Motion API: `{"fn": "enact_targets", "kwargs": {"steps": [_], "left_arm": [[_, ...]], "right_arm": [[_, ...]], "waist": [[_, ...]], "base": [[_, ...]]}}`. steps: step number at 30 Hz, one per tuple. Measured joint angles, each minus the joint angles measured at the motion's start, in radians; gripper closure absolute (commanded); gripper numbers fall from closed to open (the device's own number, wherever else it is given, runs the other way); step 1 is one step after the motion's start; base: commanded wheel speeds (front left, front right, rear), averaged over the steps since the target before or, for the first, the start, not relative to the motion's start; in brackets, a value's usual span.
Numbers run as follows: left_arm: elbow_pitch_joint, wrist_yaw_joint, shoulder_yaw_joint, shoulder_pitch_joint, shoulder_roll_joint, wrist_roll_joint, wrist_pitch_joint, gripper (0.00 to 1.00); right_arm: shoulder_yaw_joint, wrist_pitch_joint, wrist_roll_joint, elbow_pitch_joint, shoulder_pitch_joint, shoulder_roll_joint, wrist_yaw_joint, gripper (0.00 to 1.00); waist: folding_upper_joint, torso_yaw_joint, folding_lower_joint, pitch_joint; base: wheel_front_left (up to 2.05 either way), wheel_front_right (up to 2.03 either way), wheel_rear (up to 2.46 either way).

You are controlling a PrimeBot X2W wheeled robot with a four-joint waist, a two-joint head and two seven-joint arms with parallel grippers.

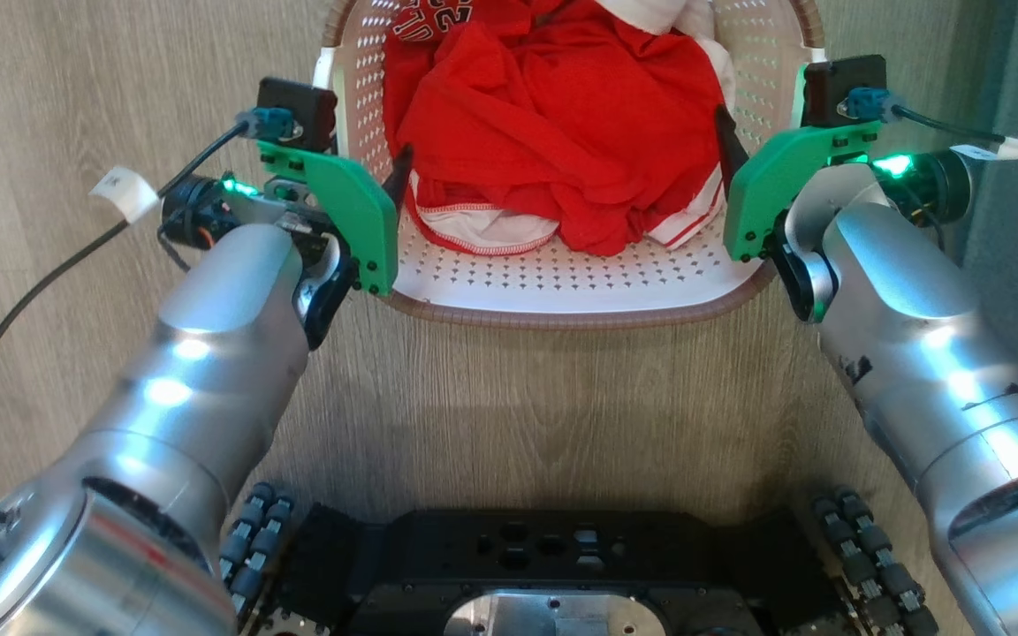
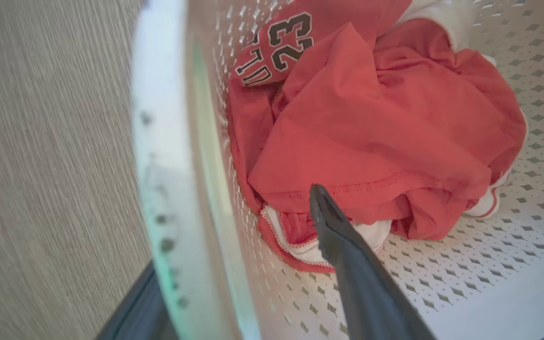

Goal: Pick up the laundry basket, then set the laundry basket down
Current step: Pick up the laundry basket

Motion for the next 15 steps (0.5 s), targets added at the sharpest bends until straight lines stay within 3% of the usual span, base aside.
{"fn": "enact_targets", "kwargs": {"steps": [5, 6, 7, 8, 15], "left_arm": [[-0.004, 0.000, -0.028, -0.010, 0.000, -0.033, 0.007, 0.00], [-0.008, 0.001, -0.044, -0.010, 0.000, -0.052, 0.020, 1.00], [-0.008, 0.000, -0.051, -0.011, 0.001, -0.058, 0.025, 1.00], [-0.008, 0.000, -0.051, -0.011, 0.001, -0.058, 0.025, 1.00], [-0.007, 0.002, -0.084, -0.017, 0.008, -0.108, 0.026, 1.00]], "right_arm": [[0.021, -0.005, 0.026, 0.028, -0.009, 0.000, 0.000, 0.00], [0.023, -0.004, 0.053, 0.030, -0.011, 0.000, 0.000, 0.55], [0.026, -0.003, 0.062, 0.030, -0.011, 0.000, 0.000, 0.95], [0.026, -0.003, 0.062, 0.030, -0.011, 0.000, 0.000, 1.00], [0.033, -0.011, 0.095, 0.052, -0.041, -0.008, 0.000, 1.00]], "waist": [[0.0000, 0.005, 0.0000, 0.007], [0.0000, 0.007, 0.0000, 0.009], [0.0000, 0.008, 0.0000, 0.010], [0.0000, 0.008, 0.0000, 0.010], [0.0001, 0.016, -0.0001, 0.015]], "base": [[0.00, 0.00, 0.00], [0.00, 0.00, 0.00], [0.00, 0.00, 0.00], [0.00, 0.00, 0.00], [0.00, 0.00, 0.00]]}}
